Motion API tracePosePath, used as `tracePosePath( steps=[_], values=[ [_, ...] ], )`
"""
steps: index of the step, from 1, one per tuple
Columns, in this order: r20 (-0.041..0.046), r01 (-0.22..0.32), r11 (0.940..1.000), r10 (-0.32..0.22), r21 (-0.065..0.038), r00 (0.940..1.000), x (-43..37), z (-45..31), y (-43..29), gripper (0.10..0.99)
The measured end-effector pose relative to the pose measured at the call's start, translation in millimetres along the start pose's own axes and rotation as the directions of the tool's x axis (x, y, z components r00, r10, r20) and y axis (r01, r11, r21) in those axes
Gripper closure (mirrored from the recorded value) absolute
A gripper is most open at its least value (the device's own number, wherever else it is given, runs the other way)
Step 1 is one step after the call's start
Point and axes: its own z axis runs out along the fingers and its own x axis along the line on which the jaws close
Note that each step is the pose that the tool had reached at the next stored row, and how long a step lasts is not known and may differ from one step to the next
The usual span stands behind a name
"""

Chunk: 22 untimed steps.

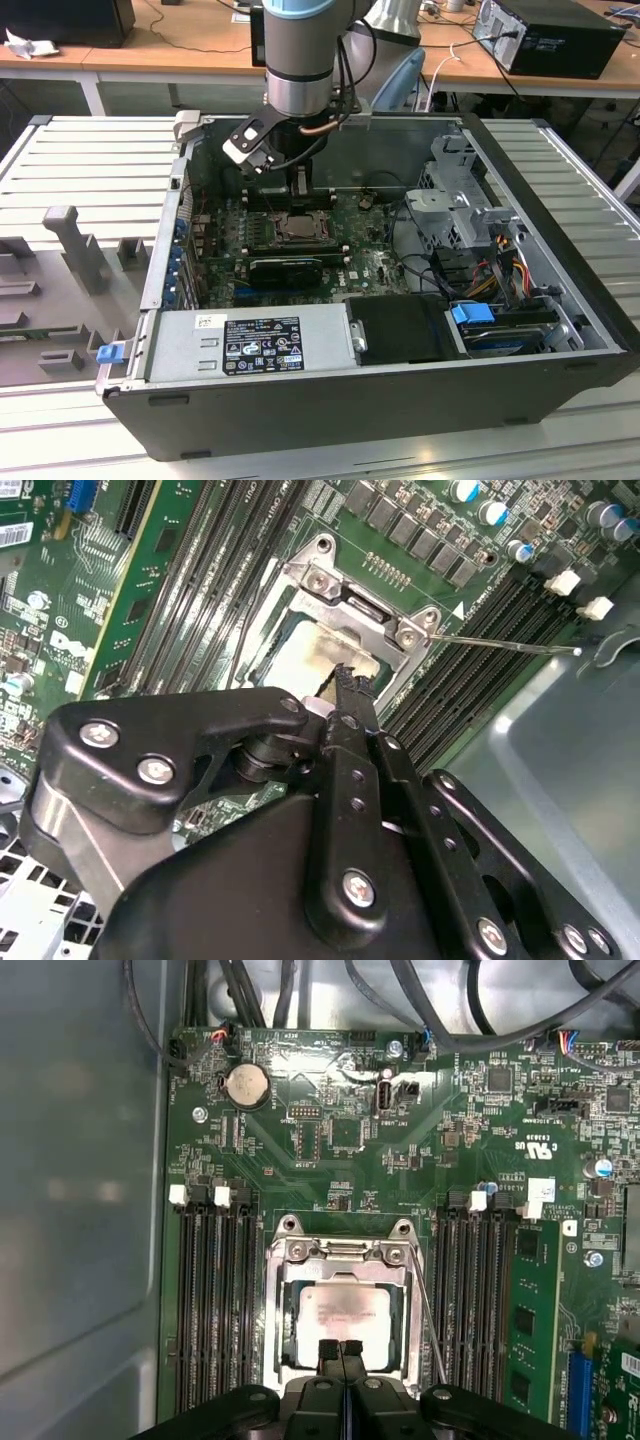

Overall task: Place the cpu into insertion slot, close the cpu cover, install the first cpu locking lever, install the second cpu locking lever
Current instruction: 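Install the first cpu locking lever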

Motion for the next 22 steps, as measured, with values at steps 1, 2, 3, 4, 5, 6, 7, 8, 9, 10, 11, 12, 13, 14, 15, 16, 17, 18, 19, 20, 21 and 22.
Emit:
tracePosePath(
  steps=[1, 2, 3, 4, 5, 6, 7, 8, 9, 10, 11, 12, 13, 14, 15, 16, 17, 18, 19, 20, 21, 22],
  values=[
    [0.0001, 0.000, 1.0000, 0.000, 0.000, 1.0000, 0.0, -1.8, 0.0, 0.980],
    [0.0000, 0.000, 1.0000, 0.000, 0.000, 1.0000, 0.1, -4.0, 0.1, 0.980],
    [0.0000, 0.000, 1.0000, 0.000, 0.000, 1.0000, 0.2, -7.5, 0.1, 0.980],
    [0.0000, 0.000, 1.0000, 0.000, 0.000, 1.0000, 0.2, -10.3, 0.2, 0.980],
    [0.0003, 0.000, 1.0000, 0.000, 0.000, 1.0000, 0.3, -13.4, 0.3, 0.980],
    [0.0011, 0.000, 1.0000, 0.000, 0.000, 1.0000, 0.6, -20.6, 0.5, 0.980],
    [0.0011, 0.000, 1.0000, 0.000, 0.000, 1.0000, 0.7, -27.8, 0.6, 0.980],
    [0.0012, 0.000, 1.0000, 0.000, 0.000, 1.0000, 0.9, -36.1, 0.7, 0.980],
    [0.0011, 0.000, 1.0000, 0.000, 0.000, 1.0000, 1.0, -40.1, 0.8, 0.980],
    [0.0012, 0.001, 1.0000, -0.001, 0.000, 1.0000, 1.0, -40.8, 0.8, 0.980],
    [0.0008, 0.011, 0.9999, -0.011, 0.000, 0.9999, 1.0, -40.8, 0.8, 0.980],
    [0.0005, 0.025, 0.9997, -0.025, 0.001, 0.9997, 1.0, -40.8, 0.8, 0.980],
    [0.0003, 0.041, 0.9992, -0.041, 0.001, 0.9992, 1.0, -40.8, 0.9, 0.980],
    [-0.0001, 0.065, 0.9979, -0.065, 0.002, 0.9979, 1.0, -40.9, 0.9, 0.980],
    [-0.0003, 0.078, 0.9969, -0.078, 0.002, 0.9969, 1.0, -40.8, 0.8, 0.980],
    [-0.0006, 0.090, 0.9960, -0.090, 0.002, 0.9960, 1.0, -40.8, 0.8, 0.980],
    [-0.0008, 0.100, 0.9950, -0.100, 0.002, 0.9950, 1.0, -40.8, 0.9, 0.980],
    [-0.0010, 0.107, 0.9942, -0.107, 0.002, 0.9942, 1.0, -40.8, 0.9, 0.980],
    [-0.0012, 0.117, 0.9931, -0.117, 0.003, 0.9931, 1.0, -40.8, 0.9, 0.980],
    [-0.0013, 0.121, 0.9927, -0.121, 0.003, 0.9927, 1.0, -40.8, 0.9, 0.980],
    [-0.0013, 0.124, 0.9923, -0.124, 0.002, 0.9923, 1.0, -40.8, 0.9, 0.980],
    [-0.0013, 0.126, 0.9921, -0.126, 0.002, 0.9921, 1.0, -40.8, 0.9, 0.980]
  ],
)
